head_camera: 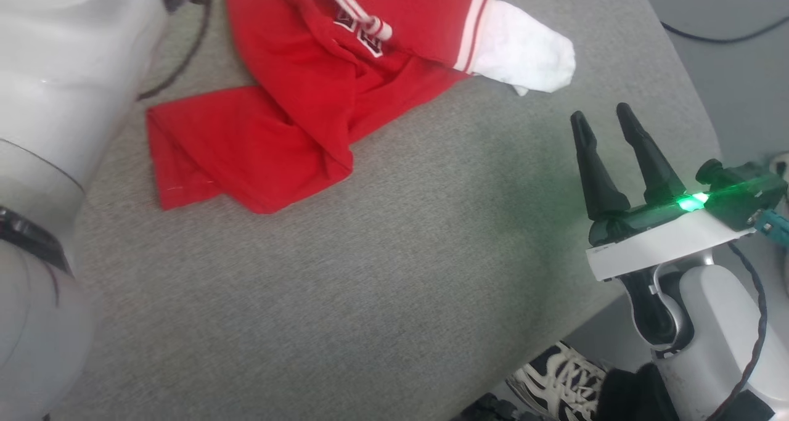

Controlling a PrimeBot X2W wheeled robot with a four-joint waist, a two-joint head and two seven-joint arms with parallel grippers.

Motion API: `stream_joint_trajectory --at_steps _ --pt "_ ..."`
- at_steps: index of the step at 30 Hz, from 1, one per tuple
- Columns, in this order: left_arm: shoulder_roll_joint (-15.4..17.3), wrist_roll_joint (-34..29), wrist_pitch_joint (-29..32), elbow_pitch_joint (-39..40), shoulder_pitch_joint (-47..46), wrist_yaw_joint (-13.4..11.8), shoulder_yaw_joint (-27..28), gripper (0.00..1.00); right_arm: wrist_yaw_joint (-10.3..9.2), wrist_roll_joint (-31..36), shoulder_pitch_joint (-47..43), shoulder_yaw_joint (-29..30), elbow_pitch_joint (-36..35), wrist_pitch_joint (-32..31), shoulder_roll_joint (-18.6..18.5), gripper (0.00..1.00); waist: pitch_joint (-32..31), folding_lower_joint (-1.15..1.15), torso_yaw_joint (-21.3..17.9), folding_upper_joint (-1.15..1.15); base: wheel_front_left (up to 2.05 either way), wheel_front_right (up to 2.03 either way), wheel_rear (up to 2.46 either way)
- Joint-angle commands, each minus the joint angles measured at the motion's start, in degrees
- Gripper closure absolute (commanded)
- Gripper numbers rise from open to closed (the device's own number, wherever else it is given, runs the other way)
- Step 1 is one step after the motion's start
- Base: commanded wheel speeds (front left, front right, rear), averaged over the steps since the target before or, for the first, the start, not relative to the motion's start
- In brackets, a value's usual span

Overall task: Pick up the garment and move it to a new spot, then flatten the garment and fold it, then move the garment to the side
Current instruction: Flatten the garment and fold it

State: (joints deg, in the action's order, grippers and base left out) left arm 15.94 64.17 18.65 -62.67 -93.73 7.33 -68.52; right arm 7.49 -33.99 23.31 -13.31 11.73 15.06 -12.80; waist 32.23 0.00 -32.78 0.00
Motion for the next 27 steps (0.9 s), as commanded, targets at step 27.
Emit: stream_joint_trajectory --at_steps 27 --pt "2.41 5.32 23.80 -3.17 -5.12 0.14 -0.34 0.00 0.00 1.90 -3.93 2.03 -5.18 0.13 3.23 0.00 3.84 0.00 -0.94 0.00 0.01 0.01 0.01"
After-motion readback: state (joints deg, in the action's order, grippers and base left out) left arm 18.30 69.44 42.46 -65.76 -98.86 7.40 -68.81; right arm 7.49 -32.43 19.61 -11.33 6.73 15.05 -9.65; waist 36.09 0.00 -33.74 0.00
